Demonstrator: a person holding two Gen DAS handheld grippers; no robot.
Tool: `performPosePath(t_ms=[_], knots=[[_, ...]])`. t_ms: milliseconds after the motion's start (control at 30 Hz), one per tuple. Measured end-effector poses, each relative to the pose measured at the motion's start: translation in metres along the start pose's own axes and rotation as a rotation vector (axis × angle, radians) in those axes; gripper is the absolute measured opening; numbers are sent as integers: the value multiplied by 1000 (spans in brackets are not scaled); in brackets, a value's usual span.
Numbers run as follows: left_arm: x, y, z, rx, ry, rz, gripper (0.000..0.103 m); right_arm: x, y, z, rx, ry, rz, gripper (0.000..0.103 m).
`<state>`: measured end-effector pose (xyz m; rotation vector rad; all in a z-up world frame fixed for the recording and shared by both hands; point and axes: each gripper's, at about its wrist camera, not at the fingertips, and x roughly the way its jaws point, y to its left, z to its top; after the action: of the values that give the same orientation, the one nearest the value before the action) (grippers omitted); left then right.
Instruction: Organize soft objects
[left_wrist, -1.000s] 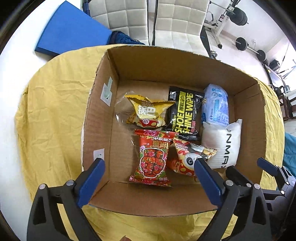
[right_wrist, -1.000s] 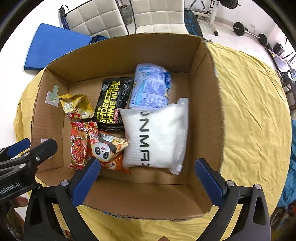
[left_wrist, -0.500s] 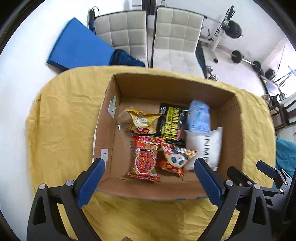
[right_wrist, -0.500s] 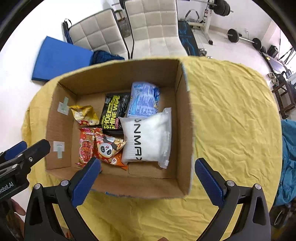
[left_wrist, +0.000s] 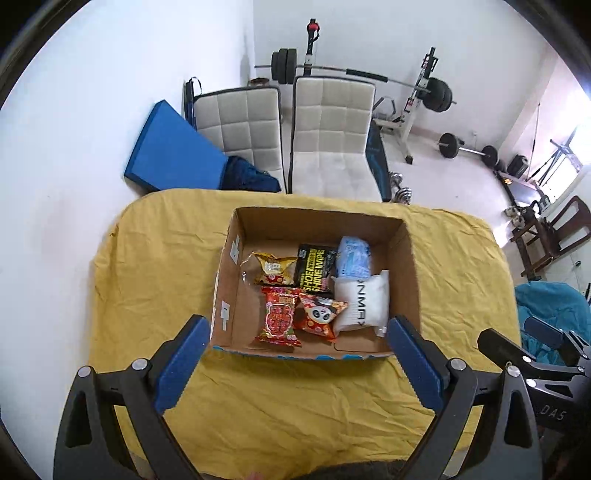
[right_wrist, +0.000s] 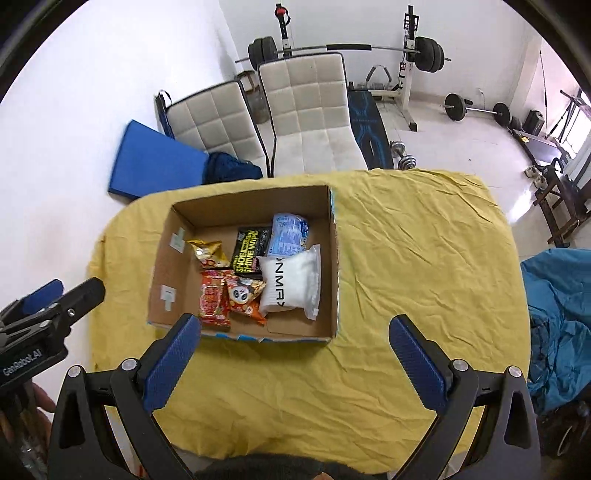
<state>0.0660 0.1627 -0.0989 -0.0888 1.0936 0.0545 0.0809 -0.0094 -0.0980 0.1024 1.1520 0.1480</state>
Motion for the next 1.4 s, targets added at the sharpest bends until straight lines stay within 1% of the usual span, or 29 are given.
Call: performPosePath(t_ms=[67, 133, 200, 300, 467, 800, 833, 1400], knots=[[-13, -4, -3, 5, -13, -11, 99, -19, 1, -3, -12, -23, -10, 103], [-27, -8, -6, 11, -32, -4, 99, -35, 3, -7, -18, -38, -7, 103], [-36, -10, -8, 11, -41, -14, 99, -45, 4, -8, -27, -41, 1, 103], [-48, -12, -9, 1, -59, -28, 99, -59, 6, -8, -43, -54, -12, 103], [-61, -18, -10, 16, -85, -14, 99, -76, 7, -7, -48, -91, -17, 103], [-67, -20, -13, 18, -90, -10, 99, -80, 7, -6, -49, -95, -22, 103], [-67, -20, -13, 19, -91, -10, 103, -79, 6, -6, -48, -96, -25, 103], [-78, -15, -15, 0, -115, 2, 103, -88, 3, -7, -40, -125, -66, 103]])
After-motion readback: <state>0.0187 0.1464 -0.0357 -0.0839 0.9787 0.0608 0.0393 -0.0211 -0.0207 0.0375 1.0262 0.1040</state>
